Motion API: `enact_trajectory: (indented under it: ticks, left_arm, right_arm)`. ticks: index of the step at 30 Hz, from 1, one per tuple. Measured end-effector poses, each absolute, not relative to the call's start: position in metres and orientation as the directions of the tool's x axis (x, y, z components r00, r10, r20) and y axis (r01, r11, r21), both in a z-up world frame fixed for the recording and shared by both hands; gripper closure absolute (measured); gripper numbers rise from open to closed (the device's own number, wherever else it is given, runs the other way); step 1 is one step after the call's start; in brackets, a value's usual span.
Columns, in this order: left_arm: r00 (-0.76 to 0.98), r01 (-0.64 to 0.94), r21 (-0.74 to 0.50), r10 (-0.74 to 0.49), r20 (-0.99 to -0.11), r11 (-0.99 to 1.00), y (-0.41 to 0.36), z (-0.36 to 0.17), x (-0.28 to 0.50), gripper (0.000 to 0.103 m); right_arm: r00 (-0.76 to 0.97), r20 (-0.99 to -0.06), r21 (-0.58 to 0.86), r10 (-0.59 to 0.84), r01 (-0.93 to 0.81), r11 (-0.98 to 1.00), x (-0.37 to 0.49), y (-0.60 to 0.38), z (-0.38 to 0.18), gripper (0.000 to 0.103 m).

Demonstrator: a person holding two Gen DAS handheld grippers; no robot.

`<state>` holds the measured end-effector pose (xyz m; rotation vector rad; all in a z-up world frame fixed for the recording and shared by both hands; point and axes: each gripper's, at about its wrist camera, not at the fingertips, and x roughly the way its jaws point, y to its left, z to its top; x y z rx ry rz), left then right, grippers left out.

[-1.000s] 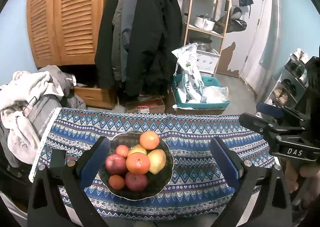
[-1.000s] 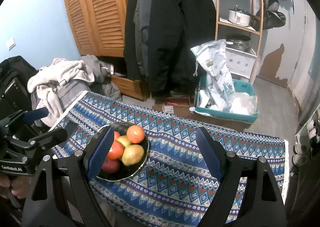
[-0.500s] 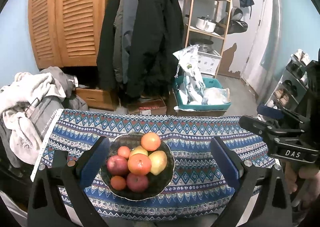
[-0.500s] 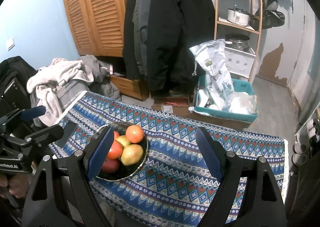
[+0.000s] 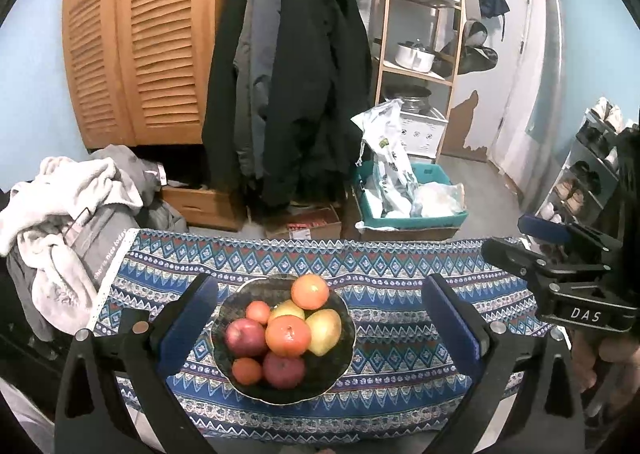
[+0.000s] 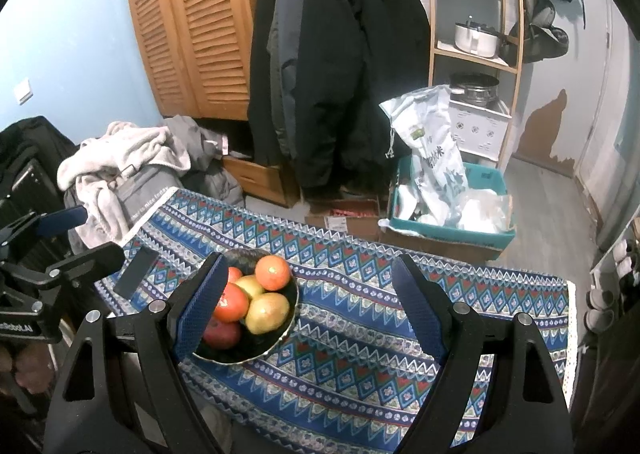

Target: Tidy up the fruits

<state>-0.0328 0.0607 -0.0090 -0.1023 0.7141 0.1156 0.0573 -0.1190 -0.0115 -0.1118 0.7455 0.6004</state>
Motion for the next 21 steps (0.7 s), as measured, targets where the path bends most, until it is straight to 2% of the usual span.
enact_trajectory:
  ticks: [11,21]
  left_arm:
    - [0.744,-0.133,0.008,0.105,-0.659,0.991,0.051,-0.008,-0.031,0.000]
    - [0.757,-0.130,0.013,0.108,-0.644,0.991,0.049,-0.004,-0.034,0.000]
  right_arm:
    - [0.580,-0.668,0.109,0.466,-0.543,0.833,0.056,-0.120,-0.009,0.020]
    - [0.580,-0.668,0.110,0.466,-0.543,0.833,0.056,-0.120,-0.009,0.020]
